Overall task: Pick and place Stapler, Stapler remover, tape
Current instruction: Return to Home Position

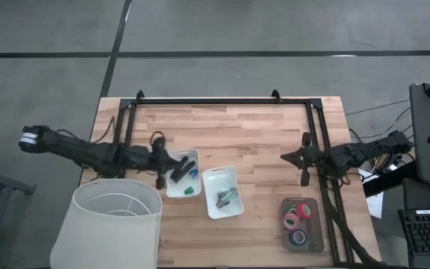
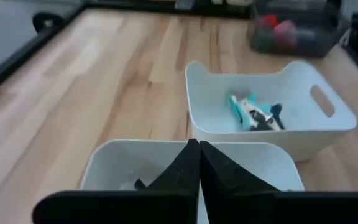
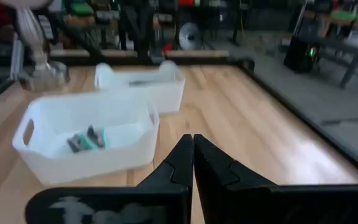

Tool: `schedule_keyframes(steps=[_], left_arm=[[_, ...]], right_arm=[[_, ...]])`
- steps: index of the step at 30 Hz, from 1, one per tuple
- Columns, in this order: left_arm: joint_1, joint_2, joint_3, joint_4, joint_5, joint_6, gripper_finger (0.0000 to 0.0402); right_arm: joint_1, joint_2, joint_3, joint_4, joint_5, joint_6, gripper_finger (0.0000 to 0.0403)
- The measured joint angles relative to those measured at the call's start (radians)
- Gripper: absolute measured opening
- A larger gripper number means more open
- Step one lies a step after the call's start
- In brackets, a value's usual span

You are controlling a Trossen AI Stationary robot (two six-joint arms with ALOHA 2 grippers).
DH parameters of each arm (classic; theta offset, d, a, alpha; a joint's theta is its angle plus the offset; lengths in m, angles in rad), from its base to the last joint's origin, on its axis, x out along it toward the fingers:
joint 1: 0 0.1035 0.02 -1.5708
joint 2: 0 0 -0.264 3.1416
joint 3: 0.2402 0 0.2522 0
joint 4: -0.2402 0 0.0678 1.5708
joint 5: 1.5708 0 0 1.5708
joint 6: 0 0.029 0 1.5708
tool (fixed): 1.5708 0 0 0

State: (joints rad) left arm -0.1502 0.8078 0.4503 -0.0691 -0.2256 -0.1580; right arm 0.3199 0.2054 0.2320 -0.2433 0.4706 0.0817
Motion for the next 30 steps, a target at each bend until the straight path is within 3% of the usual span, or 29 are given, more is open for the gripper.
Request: schedule_keyframes(steps=[14, 19, 22, 30], left_arm=[[0.014, -0.596, -0.221, -0.03, 0.031, 0.04, 0.0017], [0.014, -0.796, -0.231, -0.143, 0.027, 0.059, 0.0016], [0.014, -0.805, -0.235, -0.263, 0.031, 0.041, 0.0012], [0.013, -0.806, -0.232, -0.24, 0.068, 0.025, 0.001]], right_arm=[[0.0, -0.153, 0.012, 0.015, -0.05, -0.054, 0.0008], [0.0, -0.146, 0.009, 0.015, -0.05, 0.041, 0.0008], [0.0, -0.142, 0.009, 0.016, -0.049, 0.085, 0.0008], [0.0, -0.14, 0.003, 0.0, -0.028, 0.031, 0.0008]])
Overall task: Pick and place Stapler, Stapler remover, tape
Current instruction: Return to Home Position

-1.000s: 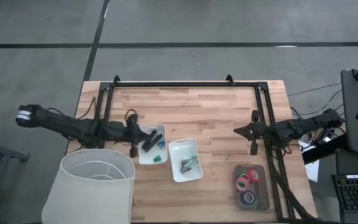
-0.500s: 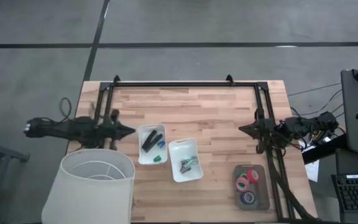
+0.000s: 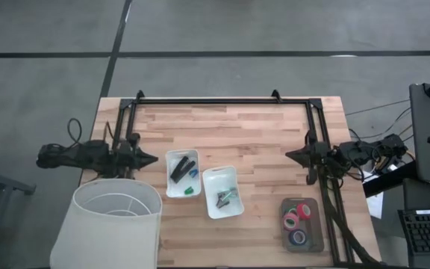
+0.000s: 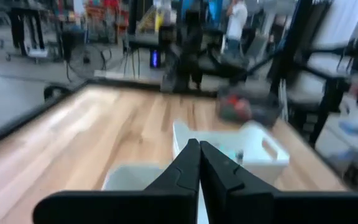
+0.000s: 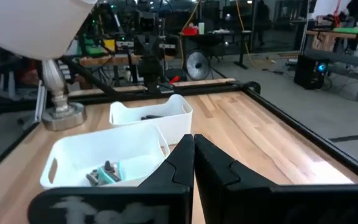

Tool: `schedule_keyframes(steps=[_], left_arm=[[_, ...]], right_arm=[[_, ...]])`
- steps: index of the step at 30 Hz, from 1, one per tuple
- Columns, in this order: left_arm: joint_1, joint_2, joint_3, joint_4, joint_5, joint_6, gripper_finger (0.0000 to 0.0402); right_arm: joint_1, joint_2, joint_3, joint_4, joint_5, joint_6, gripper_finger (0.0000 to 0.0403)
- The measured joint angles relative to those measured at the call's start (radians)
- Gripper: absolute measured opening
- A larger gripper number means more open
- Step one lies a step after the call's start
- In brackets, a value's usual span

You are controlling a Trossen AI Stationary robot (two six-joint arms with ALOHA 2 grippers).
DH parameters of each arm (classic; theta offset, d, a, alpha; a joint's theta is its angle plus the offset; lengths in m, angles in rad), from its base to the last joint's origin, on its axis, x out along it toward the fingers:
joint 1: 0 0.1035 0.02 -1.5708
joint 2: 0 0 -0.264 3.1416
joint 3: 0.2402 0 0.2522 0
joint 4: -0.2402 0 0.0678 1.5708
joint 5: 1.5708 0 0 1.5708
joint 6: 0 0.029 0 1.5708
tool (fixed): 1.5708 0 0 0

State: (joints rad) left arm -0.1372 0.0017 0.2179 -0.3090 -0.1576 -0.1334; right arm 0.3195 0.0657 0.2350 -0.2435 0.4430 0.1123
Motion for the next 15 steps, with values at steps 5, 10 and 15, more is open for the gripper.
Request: schedule_keyframes(steps=[5, 10, 15], left_arm=[[0.0, 0.013, 0.01, 0.044, 0.0, -0.029, 0.0019], [0.0, 0.022, 0.004, 0.035, 0.0, -0.031, 0.0023], [0.0, 0.031, 0.004, 0.036, 0.0, -0.032, 0.0019]], right_arm=[[0.001, 0.009, -0.004, -0.016, 0.001, 0.107, 0.0008], [0.001, 0.014, -0.005, -0.014, 0.002, 0.102, 0.0008], [0.001, 0.015, -0.007, -0.014, 0.002, 0.097, 0.0008]])
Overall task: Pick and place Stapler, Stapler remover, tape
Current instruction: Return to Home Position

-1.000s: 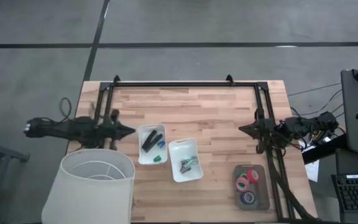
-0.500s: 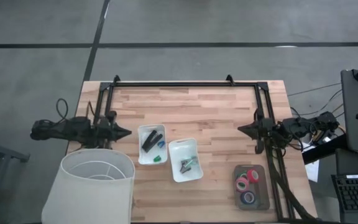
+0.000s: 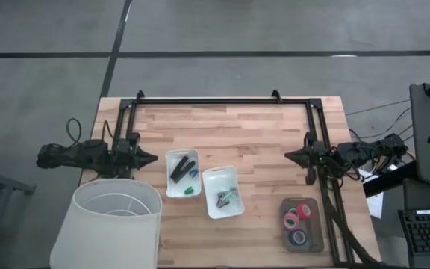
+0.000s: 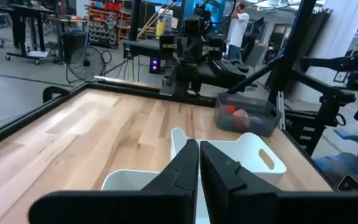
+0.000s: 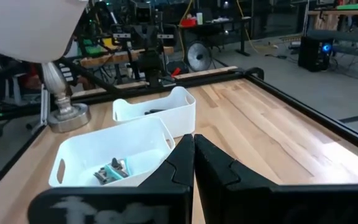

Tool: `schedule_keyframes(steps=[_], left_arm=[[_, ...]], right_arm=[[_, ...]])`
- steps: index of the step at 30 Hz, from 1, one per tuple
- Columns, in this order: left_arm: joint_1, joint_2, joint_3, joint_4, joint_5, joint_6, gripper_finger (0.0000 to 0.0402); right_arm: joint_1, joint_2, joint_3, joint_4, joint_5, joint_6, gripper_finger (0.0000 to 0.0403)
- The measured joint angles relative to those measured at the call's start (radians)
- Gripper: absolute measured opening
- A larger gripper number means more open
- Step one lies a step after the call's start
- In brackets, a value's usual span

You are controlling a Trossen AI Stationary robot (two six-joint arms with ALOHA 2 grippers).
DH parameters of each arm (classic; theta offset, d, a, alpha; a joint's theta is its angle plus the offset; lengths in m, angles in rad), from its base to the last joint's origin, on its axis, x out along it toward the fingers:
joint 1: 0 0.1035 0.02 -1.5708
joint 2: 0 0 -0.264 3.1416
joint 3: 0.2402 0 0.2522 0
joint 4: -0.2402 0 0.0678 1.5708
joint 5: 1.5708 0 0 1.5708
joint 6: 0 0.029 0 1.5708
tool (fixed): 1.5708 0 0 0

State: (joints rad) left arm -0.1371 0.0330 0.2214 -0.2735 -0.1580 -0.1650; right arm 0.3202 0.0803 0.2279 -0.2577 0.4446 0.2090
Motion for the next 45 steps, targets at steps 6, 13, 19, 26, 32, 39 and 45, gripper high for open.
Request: schedule_keyframes(steps=[6, 13, 19, 26, 32, 39, 45], left_arm=[[0.0, 0.001, -0.011, 0.001, 0.0, 0.0, 0.0022], [0.0, 0.003, -0.036, -0.016, 0.0, 0.0, 0.0025], [0.0, 0.006, -0.051, -0.021, 0.0, 0.0, 0.0019], [0.0, 0.006, -0.069, -0.02, 0.0, 0.001, 0.0022], [0.0, 0.006, -0.097, -0.019, 0.0, 0.0, 0.0025], [0.0, 0.007, -0.121, -0.013, 0.0, 0.001, 0.0019], [0.0, 0.01, -0.122, -0.013, 0.0, 0.001, 0.0022]], right_arm=[[0.0, 0.0, 0.0, 0.0, 0.0, -0.002, 0.0008], [0.0, 0.0, 0.0, 0.0, 0.0, -0.002, 0.0008], [0.0, 0.0, 0.0, 0.0, 0.0, -0.002, 0.0008], [0.0, 0.0, 0.0, 0.0, 0.0, -0.002, 0.0008], [0.0, 0.0, 0.0, 0.0, 0.0, -0.002, 0.0008], [0.0, 0.0, 0.0, 0.0, 0.0, -0.002, 0.0008], [0.0, 0.0, 0.0, 0.0, 0.0, -0.002, 0.0008]])
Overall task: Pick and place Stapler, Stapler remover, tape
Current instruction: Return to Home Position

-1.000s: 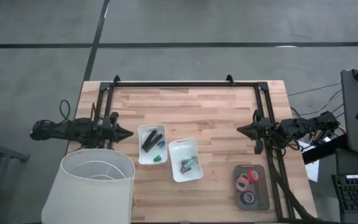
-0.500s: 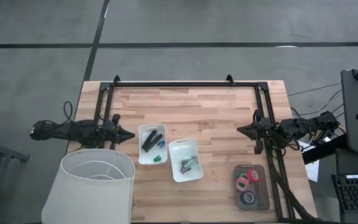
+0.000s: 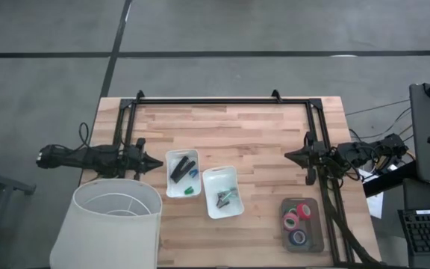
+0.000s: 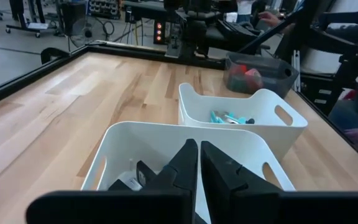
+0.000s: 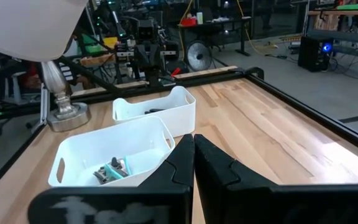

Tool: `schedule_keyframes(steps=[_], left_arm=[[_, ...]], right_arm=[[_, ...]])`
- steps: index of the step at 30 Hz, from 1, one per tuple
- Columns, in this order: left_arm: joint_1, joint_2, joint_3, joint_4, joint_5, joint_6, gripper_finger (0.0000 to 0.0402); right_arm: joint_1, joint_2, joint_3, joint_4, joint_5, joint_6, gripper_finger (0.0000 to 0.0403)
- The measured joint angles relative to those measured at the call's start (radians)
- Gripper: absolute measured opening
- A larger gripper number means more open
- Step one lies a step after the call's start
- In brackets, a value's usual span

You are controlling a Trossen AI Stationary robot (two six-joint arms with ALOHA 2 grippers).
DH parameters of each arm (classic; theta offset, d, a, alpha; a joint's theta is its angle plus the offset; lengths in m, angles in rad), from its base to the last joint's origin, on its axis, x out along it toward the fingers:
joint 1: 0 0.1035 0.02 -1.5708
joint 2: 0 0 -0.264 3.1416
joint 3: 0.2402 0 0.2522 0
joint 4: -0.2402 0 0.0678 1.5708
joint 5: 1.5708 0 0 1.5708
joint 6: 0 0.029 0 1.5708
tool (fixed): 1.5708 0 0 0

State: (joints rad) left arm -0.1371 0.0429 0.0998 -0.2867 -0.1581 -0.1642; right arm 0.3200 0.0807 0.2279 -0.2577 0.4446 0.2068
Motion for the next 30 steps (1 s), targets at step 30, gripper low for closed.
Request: schedule_keyframes(steps=[30], left_arm=[[0.0, 0.0, 0.001, -0.004, 0.0, 0.0, 0.002]], right_arm=[[0.0, 0.0, 0.0, 0.0, 0.0, 0.0, 0.0008]])
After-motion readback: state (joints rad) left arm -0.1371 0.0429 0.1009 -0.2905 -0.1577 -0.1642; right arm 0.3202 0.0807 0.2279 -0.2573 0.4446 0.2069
